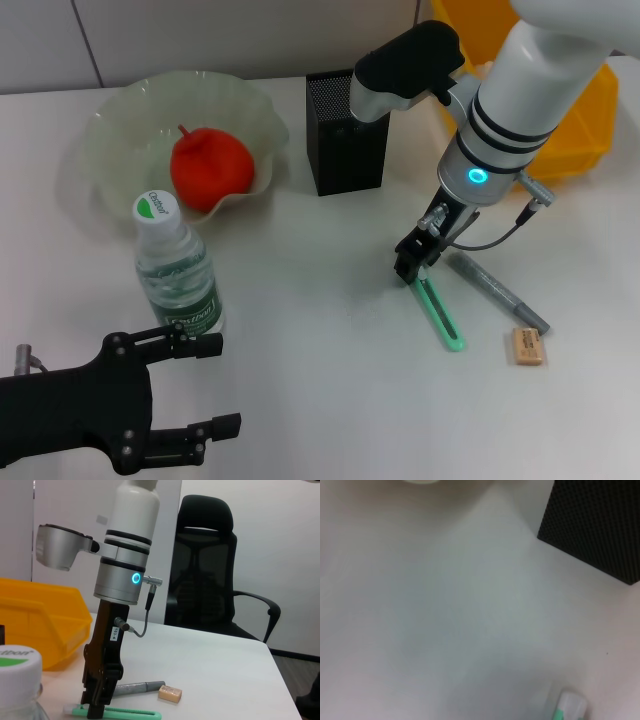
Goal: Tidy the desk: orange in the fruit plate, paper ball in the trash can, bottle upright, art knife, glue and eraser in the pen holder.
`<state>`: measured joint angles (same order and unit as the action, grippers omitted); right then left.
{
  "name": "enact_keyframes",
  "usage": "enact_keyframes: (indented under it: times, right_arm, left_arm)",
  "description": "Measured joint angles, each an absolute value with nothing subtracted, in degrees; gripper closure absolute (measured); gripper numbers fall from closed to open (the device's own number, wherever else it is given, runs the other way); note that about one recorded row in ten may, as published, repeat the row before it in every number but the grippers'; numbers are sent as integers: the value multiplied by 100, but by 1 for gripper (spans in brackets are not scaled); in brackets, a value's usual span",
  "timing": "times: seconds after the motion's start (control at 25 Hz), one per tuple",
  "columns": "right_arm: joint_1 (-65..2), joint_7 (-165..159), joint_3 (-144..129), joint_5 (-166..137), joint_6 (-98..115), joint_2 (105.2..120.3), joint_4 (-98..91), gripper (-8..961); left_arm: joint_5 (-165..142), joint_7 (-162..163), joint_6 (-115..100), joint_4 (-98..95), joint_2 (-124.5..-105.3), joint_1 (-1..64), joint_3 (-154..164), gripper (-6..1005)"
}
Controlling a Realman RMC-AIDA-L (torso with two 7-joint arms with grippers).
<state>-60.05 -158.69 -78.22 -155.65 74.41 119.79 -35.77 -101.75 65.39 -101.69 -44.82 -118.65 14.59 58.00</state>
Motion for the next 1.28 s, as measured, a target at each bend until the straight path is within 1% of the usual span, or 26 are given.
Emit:
enact_keyframes:
  times: [0.56,0.92,1.08,1.28]
  right_arm:
    - [-5984,-15828,-7822,-15565,7451,11979,-3559,602]
    - [-5980,-15816,-7879,-15565,7460,11979,-3563,781]
    - [-5921,-15813,-7873,-15565,7502,11977,-3706,780]
    - [-5620,-15811,-7820,-15565,7851,11943,-4562,776]
  left_arm:
    - [-10167,6539,-10178,-4482,-11865,1459,5801,213]
    - [-10160,6539,-10178,-4491,-11865,1459,5800,213]
    - [-10160,6539,-10174,-4488,-11865,1459,5800,213]
    - [-10159,6539,-10176,-4483,-11865,1459,5798,213]
